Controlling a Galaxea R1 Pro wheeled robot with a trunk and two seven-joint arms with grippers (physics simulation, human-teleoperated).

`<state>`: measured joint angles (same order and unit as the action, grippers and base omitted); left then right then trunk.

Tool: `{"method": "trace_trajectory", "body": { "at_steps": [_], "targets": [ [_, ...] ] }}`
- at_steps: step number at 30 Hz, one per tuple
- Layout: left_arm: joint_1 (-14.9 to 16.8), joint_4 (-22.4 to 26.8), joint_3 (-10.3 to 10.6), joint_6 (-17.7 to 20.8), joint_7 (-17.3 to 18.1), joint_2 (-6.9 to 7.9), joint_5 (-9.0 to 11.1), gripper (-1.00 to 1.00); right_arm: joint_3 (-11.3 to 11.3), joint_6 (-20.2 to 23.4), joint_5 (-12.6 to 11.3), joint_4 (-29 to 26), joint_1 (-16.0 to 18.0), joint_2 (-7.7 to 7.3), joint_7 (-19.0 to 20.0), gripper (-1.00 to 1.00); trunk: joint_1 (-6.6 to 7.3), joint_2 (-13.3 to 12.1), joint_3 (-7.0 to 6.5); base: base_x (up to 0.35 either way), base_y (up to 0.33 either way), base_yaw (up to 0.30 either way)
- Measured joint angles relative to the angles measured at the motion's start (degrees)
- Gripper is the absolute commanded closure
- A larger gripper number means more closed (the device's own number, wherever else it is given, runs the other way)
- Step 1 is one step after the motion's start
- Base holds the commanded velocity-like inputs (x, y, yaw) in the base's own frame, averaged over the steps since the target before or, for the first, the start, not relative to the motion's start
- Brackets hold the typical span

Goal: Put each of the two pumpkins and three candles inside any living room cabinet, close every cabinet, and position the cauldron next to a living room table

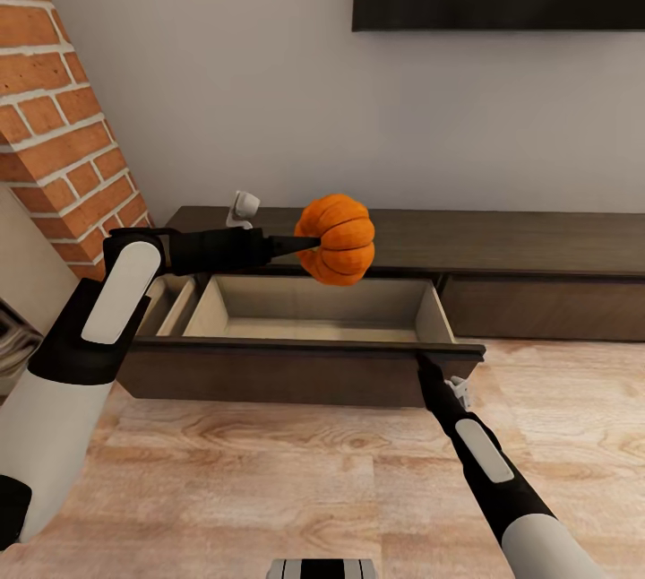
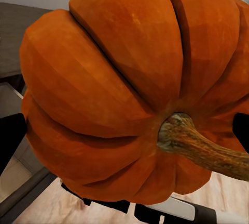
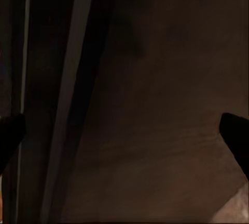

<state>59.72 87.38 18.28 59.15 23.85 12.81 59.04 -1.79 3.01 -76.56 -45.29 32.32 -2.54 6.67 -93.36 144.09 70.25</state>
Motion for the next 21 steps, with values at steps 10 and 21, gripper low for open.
{"method": "trace_trajectory", "body": {
  "at_steps": [10, 21],
  "targets": [
    [0.0, 0.0, 0.0, 0.0, 0.0, 0.0, 0.0, 1.0, -0.1, 0.0, -0.1, -0.1, 0.0, 0.66, 0.0, -1.0, 0.0, 0.0, 0.0, 0.0, 0.0, 0.0],
    [0.0, 0.0, 0.0, 0.0, 0.0, 0.0, 0.0, 1.0, -0.1, 0.0, 0.0, -0.1, 0.0, 0.82, -0.1, -1.0, 0.0, 0.0, 0.0, 0.0, 0.0, 0.0]
  ]
}}
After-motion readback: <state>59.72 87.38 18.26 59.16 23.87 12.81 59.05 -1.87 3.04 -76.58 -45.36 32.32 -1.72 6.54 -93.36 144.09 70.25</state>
